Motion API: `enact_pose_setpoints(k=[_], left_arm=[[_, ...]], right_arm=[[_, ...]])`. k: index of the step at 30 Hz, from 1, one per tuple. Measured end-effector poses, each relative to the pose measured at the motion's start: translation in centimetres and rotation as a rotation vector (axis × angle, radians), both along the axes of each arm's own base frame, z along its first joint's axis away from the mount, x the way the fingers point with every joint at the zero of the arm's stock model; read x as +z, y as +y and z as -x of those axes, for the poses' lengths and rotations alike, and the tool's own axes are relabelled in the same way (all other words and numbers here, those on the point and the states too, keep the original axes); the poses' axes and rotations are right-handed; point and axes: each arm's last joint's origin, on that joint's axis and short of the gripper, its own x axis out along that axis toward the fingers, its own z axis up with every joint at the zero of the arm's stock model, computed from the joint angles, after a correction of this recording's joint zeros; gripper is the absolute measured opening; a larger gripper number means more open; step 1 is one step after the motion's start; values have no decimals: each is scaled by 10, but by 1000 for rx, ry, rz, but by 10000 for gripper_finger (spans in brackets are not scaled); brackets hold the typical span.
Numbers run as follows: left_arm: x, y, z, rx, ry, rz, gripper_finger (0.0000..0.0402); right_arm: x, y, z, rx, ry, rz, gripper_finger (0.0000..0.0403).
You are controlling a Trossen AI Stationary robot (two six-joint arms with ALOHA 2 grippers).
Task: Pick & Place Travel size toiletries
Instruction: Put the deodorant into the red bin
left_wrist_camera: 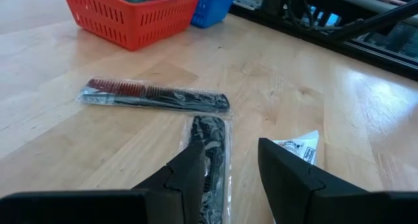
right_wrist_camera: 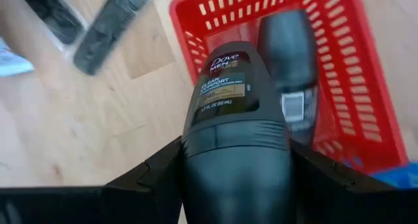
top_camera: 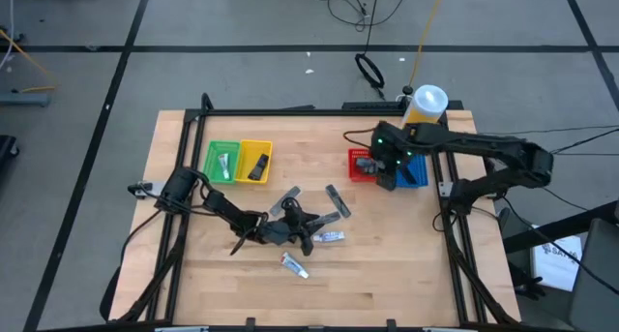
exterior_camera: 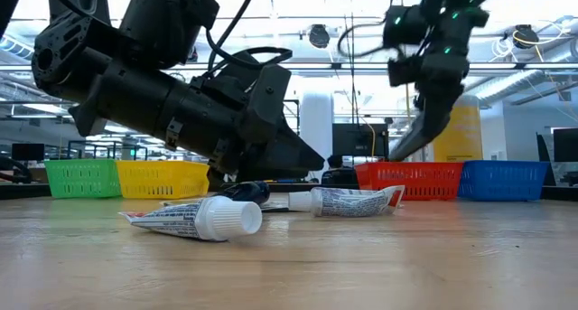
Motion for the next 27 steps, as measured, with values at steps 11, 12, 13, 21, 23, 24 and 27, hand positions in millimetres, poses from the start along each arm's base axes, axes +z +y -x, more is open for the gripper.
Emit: enact_pose_setpoints(k=[11,12,13,21,23,24,27], left_arm=[[0,0,0,0,0,0,141],[0,0,0,0,0,0,141],[0,0,0,0,0,0,141],[0,0,0,-1,1,0,141],[0,0,0,-1,1,0,141],[0,0,0,-1,1,0,141],[0,0,0,-1,1,0,141]], right_arm=[[-39,-15,-22,117,75,-25,217],[-40,-16,-23,118,77,-23,220],[-41,-16,-24,117,74,-18,222],[-41,-18,-28,127,41,8,232],[-41,-18,-28,125,40,7,232],[-41,-18,-28,125,40,7,233],[-41,-18,-28,117,41,5,236]])
